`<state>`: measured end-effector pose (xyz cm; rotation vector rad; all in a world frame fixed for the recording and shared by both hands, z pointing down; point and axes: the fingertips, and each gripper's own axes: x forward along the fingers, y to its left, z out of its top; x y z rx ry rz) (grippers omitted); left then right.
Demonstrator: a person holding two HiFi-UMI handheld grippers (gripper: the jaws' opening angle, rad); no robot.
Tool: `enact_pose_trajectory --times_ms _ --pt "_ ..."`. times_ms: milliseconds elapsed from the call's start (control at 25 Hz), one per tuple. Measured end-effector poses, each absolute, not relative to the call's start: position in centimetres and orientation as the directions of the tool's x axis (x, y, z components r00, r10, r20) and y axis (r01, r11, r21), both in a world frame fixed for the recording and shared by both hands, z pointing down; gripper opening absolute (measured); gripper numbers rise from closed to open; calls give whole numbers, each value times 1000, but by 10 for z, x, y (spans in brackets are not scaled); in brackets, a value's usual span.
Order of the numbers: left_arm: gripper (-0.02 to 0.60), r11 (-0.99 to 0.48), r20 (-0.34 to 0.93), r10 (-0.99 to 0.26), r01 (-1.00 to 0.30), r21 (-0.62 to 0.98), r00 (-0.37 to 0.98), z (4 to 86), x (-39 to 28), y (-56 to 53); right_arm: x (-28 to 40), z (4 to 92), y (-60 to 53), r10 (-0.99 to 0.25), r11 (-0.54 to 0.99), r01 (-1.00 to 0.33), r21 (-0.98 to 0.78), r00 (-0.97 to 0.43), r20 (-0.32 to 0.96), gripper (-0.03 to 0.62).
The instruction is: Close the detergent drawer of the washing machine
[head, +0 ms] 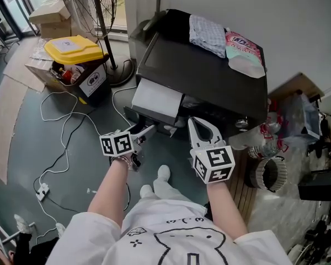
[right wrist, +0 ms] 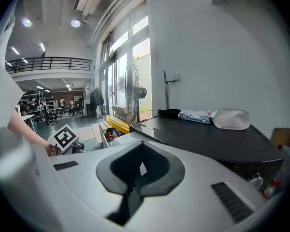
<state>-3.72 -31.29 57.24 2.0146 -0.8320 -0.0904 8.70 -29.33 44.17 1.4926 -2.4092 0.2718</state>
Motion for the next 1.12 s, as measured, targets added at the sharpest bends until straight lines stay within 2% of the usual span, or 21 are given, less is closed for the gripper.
enact_pose_trajectory --times_ms 1120 --pt "336 -296 287 -613 -551 780 736 569 -21 -371 101 442 -337 -838 452 -892 -8 -428 339 -2"
